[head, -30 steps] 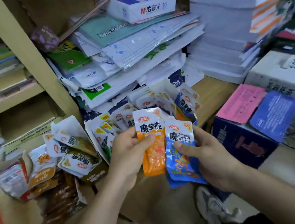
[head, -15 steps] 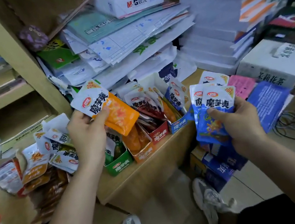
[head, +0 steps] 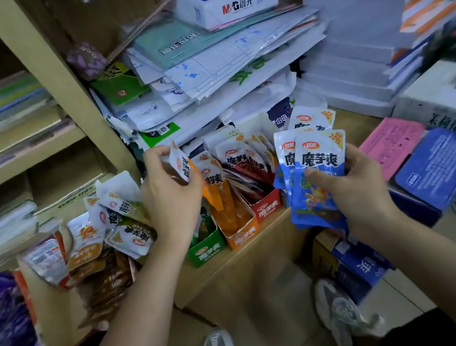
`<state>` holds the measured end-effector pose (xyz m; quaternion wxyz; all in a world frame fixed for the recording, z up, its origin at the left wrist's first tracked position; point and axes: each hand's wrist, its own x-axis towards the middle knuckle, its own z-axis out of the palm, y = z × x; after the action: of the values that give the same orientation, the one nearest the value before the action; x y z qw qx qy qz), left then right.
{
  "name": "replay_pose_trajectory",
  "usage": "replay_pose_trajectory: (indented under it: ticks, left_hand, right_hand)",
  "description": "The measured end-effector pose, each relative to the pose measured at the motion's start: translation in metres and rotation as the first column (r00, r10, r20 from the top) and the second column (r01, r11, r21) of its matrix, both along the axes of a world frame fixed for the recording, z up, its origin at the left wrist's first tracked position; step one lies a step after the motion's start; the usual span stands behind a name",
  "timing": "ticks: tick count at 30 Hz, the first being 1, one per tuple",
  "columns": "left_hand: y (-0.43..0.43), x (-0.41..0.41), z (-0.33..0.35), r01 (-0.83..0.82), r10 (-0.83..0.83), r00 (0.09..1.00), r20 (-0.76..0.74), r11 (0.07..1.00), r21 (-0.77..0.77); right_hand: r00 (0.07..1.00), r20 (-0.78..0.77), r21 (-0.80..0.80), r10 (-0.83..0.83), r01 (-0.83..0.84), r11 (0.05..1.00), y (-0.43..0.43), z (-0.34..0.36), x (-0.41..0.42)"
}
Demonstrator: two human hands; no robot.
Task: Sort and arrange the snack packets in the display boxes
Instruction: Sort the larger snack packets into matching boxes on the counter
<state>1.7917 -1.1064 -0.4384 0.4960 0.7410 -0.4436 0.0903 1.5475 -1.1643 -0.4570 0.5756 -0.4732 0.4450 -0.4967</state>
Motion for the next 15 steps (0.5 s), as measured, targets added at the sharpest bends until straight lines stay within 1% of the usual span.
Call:
replay_pose_trajectory:
  ticks: [2,4,7,8,9,10,11,12,14,15]
  left_hand:
    - [-0.007,-0.003,-0.008,0.02,-0.025,0.997,0.07,0.998,0.062]
    - [-0.013,-0.006,-0.016,0.059,-0.071,0.988,0.137,0.994,0.09]
    - [-0.019,-0.006,-0.023,0.114,-0.146,0.975,0.169,0.976,0.186]
    - [-0.021,-0.004,-0.024,0.128,-0.17,0.972,0.164,0.962,0.24]
    - [-0.022,-0.002,-0.024,0.159,-0.204,0.971,0.128,0.942,0.295]
    - [-0.021,0.0,-0.025,0.208,-0.236,0.97,0.053,0.924,0.321]
    - [-0.019,0.0,-0.023,0.245,-0.249,0.968,-0.028,0.919,0.31]
    - [-0.015,-0.001,-0.02,0.25,-0.239,0.968,-0.073,0.934,0.257]
    - [-0.002,-0.008,-0.013,0.227,-0.22,0.973,-0.073,0.968,0.104]
    - [0.004,-0.015,-0.012,0.275,-0.27,0.958,-0.098,0.961,0.042]
  right_hand:
    - [0.998,0.038,0.02,0.056,-0.056,0.998,0.0,0.0,0.001]
    - [0.986,0.103,0.061,0.134,-0.141,0.988,-0.001,-0.001,-0.001]
    - [0.963,0.153,0.095,0.222,-0.238,0.967,-0.002,-0.005,-0.003]
    - [0.957,0.164,0.103,0.24,-0.259,0.96,-0.003,-0.007,-0.004]
    - [0.951,0.176,0.112,0.254,-0.276,0.955,-0.003,-0.008,-0.005]
    - [0.946,0.187,0.123,0.264,-0.289,0.949,-0.003,-0.009,-0.005]
    - [0.942,0.203,0.135,0.269,-0.299,0.945,-0.002,-0.01,-0.004]
    - [0.937,0.22,0.145,0.272,-0.307,0.941,-0.002,-0.01,-0.004]
    - [0.928,0.256,0.171,0.269,-0.318,0.933,0.0,-0.01,-0.003]
    - [0.924,0.269,0.186,0.271,-0.326,0.927,0.002,-0.01,-0.001]
